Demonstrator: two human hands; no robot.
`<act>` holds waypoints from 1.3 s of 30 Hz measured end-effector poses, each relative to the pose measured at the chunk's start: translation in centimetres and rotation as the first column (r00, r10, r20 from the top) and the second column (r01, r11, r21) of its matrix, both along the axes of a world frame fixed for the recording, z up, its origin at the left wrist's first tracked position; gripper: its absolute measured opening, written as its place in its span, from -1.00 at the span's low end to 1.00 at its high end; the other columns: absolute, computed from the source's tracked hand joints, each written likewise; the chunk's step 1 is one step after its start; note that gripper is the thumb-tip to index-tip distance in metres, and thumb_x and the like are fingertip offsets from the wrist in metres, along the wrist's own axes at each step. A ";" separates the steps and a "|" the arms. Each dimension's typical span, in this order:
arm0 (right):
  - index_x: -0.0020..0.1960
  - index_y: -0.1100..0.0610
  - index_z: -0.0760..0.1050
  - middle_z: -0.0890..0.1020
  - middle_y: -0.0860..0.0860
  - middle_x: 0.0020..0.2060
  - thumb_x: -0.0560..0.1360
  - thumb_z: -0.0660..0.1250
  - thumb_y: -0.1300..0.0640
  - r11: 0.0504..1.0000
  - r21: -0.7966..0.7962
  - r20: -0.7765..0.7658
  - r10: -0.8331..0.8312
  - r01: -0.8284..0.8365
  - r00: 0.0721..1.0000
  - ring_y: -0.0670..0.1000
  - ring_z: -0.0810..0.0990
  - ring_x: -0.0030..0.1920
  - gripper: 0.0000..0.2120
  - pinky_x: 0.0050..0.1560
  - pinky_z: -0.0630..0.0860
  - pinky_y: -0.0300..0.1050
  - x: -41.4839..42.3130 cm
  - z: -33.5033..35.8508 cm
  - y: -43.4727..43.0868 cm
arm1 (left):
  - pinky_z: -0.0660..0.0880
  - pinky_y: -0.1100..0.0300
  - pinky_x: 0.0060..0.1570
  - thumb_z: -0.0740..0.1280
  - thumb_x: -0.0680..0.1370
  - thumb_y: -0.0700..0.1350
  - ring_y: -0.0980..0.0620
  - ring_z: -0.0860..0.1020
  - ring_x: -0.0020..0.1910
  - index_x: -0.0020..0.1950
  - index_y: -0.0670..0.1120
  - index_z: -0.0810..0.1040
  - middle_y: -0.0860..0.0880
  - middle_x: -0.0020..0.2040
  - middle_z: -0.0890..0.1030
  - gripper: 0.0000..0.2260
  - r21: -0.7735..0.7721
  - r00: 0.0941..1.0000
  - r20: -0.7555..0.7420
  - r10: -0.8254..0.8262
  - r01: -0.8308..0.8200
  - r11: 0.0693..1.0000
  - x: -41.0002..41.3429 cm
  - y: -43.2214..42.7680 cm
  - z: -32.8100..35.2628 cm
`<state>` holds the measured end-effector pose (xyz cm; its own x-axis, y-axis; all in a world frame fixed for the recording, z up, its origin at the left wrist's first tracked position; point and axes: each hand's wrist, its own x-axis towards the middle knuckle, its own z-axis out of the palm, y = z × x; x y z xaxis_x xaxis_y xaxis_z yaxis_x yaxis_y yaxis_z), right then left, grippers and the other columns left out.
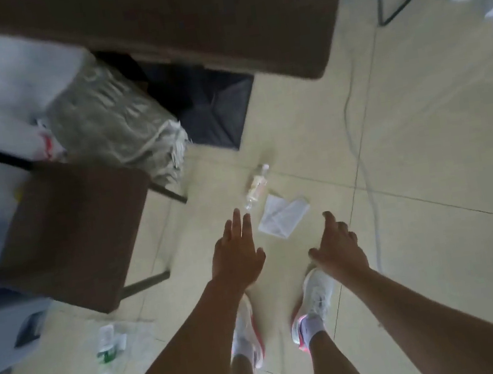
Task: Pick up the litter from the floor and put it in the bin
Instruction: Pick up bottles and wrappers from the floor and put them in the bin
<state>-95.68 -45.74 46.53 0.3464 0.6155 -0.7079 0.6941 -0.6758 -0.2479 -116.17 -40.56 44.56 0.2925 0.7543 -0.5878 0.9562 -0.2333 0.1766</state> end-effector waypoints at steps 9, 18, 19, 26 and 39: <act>0.58 0.16 0.13 0.50 0.23 0.36 0.50 0.43 0.05 0.955 -0.093 -0.066 -0.289 0.283 0.955 0.28 0.54 0.31 -0.23 0.23 0.52 0.05 -1.0 -30.8 4.5 | 0.30 -0.11 0.46 0.21 0.67 0.04 -0.15 0.03 0.66 0.68 -0.16 -0.11 -0.15 0.69 -0.16 -0.28 -0.044 0.995 -0.032 0.095 -0.096 0.994 1.6 7.2 -28.7; 0.45 0.30 0.30 0.56 0.24 0.30 0.51 0.49 -0.08 0.869 0.022 0.020 -0.494 0.494 0.869 0.26 0.57 0.28 -0.29 0.08 0.48 -0.02 1.8 -51.8 6.8 | 0.42 -0.03 0.15 0.36 0.56 0.07 -0.17 0.46 0.34 0.56 -0.17 0.20 -0.17 0.49 0.33 -0.32 0.249 0.982 0.027 0.185 -0.186 0.951 6.5 17.8 -47.0; 0.40 0.32 0.32 0.57 0.23 0.27 0.49 0.52 -0.11 0.864 0.044 0.040 -0.502 0.501 0.864 0.26 0.59 0.25 -0.28 0.07 0.47 -0.03 2.0 -52.8 7.2 | 0.41 -0.03 0.15 0.39 0.54 0.09 -0.17 0.48 0.31 0.52 -0.17 0.25 -0.16 0.42 0.40 -0.34 0.253 0.983 0.024 0.183 -0.183 0.950 6.8 18.3 -48.0; -0.06 0.26 0.65 0.70 0.13 -0.11 0.53 0.43 0.05 0.962 0.076 0.010 -0.264 0.263 0.964 0.14 0.68 -0.04 -0.75 -0.09 0.44 -0.17 -0.4 -54.4 10.2 | 0.42 0.03 0.08 0.47 0.43 0.07 -0.15 0.52 0.25 0.37 -0.15 0.40 -0.14 0.26 0.51 -0.40 0.189 0.967 -0.018 0.252 -0.245 0.951 4.8 17.7 -49.9; -0.01 0.22 0.57 0.61 0.04 -0.22 0.48 0.40 0.21 0.969 0.244 -0.168 0.004 0.037 0.986 0.03 0.51 -0.22 -0.88 -0.28 0.34 -0.16 -2.7 -17.0 13.6 | 0.46 0.01 0.01 0.45 0.43 0.12 -0.19 0.54 0.21 0.33 -0.12 0.41 -0.11 0.22 0.53 -0.43 -0.014 0.664 0.209 0.717 -0.732 0.682 -7.1 9.2 -15.3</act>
<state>-98.40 -32.13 29.49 0.2484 0.7726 -0.5842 0.6184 -0.5907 -0.5183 -123.23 -31.38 29.26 -0.2678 0.8086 -0.5238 0.7790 0.5017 0.3762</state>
